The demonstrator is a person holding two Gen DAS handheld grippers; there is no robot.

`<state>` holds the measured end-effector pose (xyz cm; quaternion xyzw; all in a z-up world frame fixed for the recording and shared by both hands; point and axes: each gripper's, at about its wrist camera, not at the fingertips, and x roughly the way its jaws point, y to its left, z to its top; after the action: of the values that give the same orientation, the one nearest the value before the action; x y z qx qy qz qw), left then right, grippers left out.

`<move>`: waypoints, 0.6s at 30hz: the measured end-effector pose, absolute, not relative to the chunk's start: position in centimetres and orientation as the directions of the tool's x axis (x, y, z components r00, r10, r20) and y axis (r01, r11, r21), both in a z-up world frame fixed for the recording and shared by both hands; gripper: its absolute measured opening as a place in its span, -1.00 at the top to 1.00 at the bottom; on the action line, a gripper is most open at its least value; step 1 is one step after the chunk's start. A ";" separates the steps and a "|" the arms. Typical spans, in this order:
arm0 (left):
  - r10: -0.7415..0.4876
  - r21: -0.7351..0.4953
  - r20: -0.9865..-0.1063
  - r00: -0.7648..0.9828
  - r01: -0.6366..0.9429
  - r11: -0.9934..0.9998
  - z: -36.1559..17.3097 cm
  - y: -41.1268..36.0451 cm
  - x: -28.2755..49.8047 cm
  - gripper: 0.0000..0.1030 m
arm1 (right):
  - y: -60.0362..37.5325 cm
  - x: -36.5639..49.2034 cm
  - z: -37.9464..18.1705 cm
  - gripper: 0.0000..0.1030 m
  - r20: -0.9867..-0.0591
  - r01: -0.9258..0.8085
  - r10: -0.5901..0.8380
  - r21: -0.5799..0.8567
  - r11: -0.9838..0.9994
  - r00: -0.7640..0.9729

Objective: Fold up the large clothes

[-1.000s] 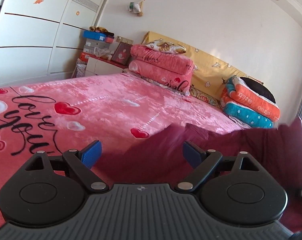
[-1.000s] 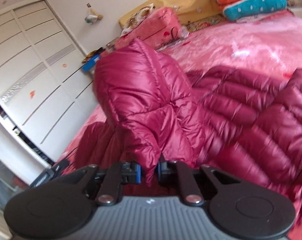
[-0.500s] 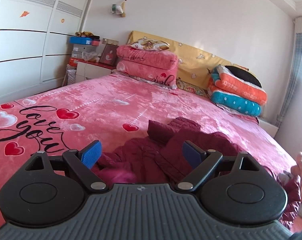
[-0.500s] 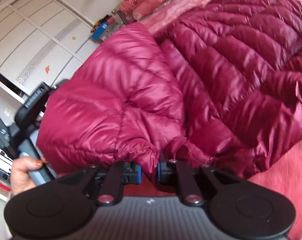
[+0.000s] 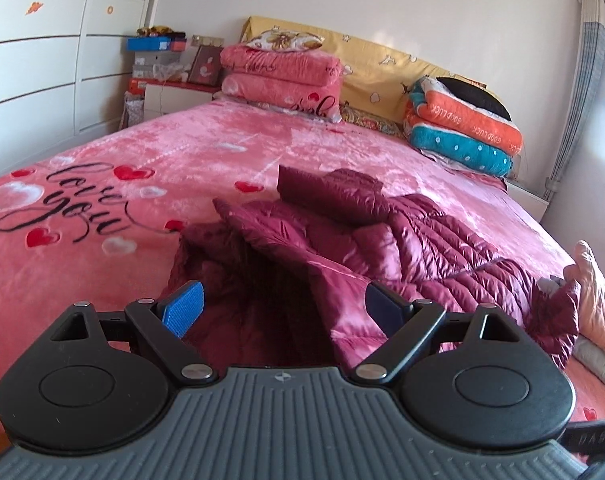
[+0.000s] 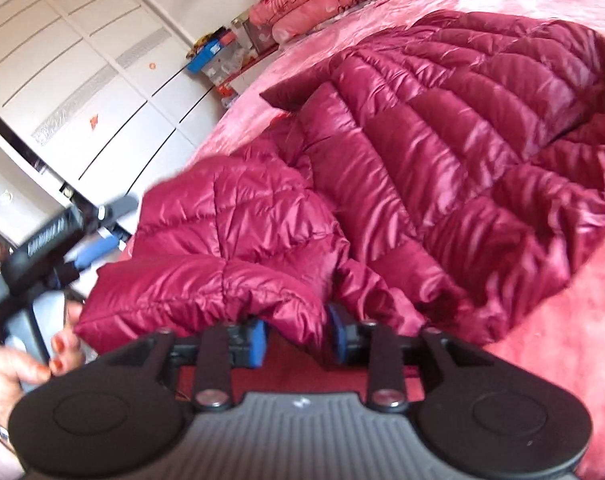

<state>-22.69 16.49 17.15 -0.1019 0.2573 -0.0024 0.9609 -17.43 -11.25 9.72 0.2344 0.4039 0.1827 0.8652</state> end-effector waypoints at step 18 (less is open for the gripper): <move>-0.097 -0.363 -0.672 0.734 -0.213 0.907 10.7 17.1 -23.0 -1.00 | -21.2 -19.0 8.1 -0.75 -0.578 0.221 0.148 0.519 0.826 0.803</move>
<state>-23.02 17.08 10.66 -0.2132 0.3630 0.0320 0.9065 -18.97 -21.17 8.13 0.2945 0.3135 -0.0201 0.9026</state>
